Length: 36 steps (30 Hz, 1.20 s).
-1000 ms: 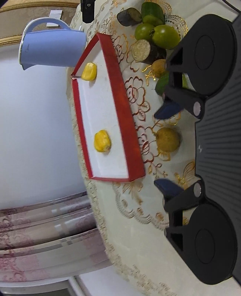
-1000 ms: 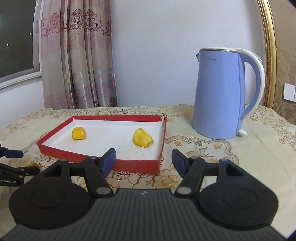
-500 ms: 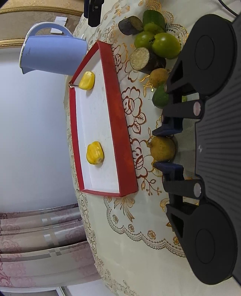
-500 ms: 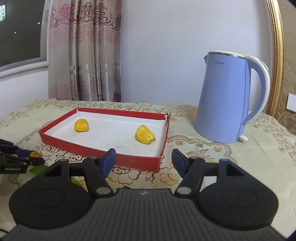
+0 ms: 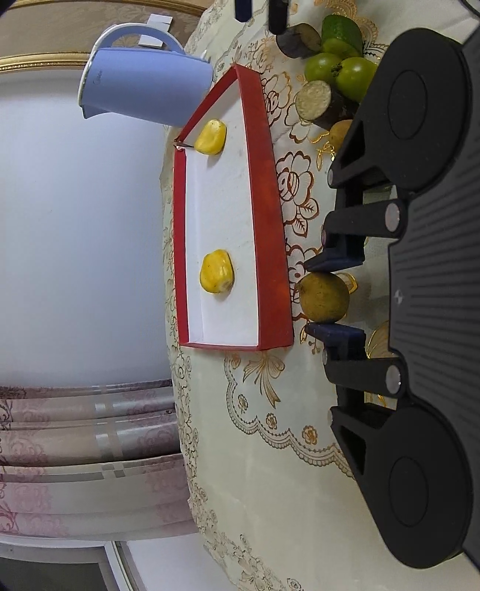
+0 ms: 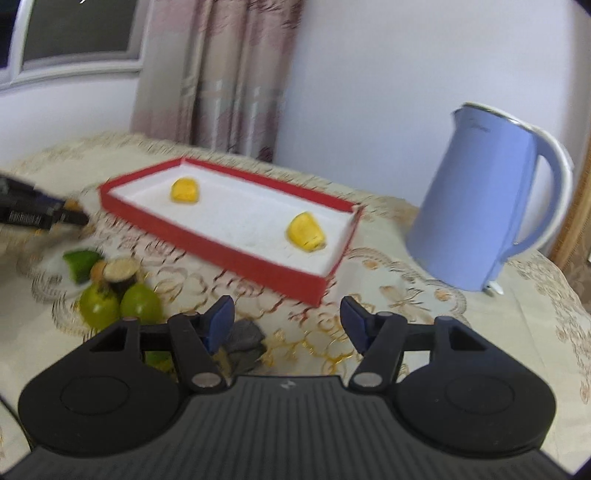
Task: Organize fruits
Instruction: 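Grasp the brown round fruit with the left tool while the right tool reaches the eggplant slice, then grasp the dark eggplant slice with the right tool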
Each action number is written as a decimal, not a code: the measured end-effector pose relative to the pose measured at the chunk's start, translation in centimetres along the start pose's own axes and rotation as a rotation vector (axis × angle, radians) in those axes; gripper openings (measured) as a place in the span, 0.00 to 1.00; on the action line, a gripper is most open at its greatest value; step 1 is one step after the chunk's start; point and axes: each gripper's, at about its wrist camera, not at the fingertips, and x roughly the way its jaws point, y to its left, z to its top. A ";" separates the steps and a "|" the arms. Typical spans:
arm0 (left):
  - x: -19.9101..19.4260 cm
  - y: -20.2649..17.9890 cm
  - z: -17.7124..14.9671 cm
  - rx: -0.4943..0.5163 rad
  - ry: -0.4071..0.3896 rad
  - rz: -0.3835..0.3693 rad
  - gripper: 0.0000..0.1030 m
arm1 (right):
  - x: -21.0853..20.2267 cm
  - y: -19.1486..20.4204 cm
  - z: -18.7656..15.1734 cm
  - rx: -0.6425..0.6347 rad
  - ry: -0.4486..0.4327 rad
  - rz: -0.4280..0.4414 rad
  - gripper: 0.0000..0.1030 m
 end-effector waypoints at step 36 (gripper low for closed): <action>-0.4 -0.4 0.0 0.027 -0.015 0.012 0.27 | 1.1 1.3 -0.2 -0.051 0.062 0.078 0.37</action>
